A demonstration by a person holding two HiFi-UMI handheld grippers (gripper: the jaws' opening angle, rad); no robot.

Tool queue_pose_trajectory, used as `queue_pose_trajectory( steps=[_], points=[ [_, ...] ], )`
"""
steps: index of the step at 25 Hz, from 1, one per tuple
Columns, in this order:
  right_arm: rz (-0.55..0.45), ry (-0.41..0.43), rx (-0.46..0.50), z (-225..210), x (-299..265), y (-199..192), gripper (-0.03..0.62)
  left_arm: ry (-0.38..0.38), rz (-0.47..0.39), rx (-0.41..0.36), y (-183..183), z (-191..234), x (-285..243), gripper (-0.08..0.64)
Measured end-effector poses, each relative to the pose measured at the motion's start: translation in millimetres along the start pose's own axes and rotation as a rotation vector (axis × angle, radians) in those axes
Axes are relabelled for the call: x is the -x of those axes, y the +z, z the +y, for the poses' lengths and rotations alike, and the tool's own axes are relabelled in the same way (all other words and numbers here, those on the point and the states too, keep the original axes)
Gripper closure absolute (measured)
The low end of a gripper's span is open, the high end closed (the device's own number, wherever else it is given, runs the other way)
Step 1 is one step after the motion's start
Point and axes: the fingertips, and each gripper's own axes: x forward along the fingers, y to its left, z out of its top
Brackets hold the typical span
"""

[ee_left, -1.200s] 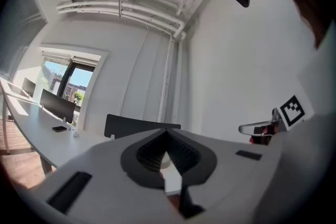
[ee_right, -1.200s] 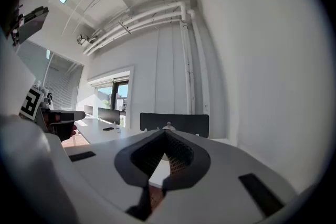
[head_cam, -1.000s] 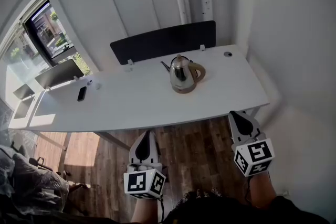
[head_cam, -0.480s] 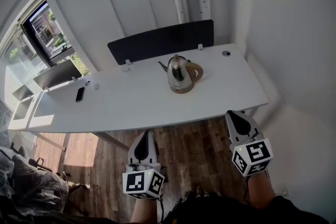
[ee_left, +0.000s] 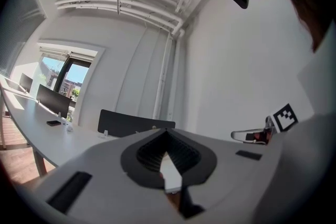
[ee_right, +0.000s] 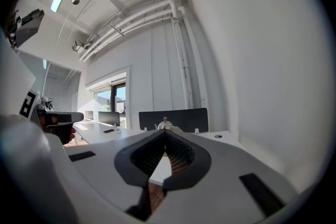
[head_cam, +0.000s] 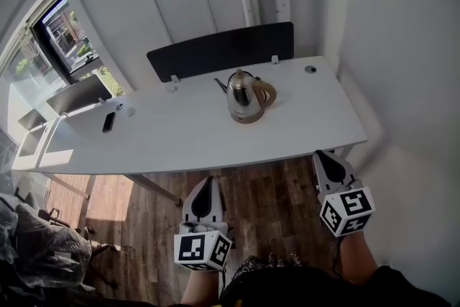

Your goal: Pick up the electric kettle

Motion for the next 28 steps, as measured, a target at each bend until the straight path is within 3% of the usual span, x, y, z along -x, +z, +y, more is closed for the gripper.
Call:
queue_pose_trajectory(
  steps=[11, 28],
  points=[
    [0.014, -0.014, -0.006, -6.4, -44.3, -6.6, 0.586, 0.025, -0.011, 0.018, -1.3, 32.4, -31.2, 0.569],
    [0.057, -0.131, -0.050, 2.8, -166.1, -10.3, 0.586, -0.079, 0.015, 0.039, 8.0, 132.6, -154.8, 0.568]
  ],
)
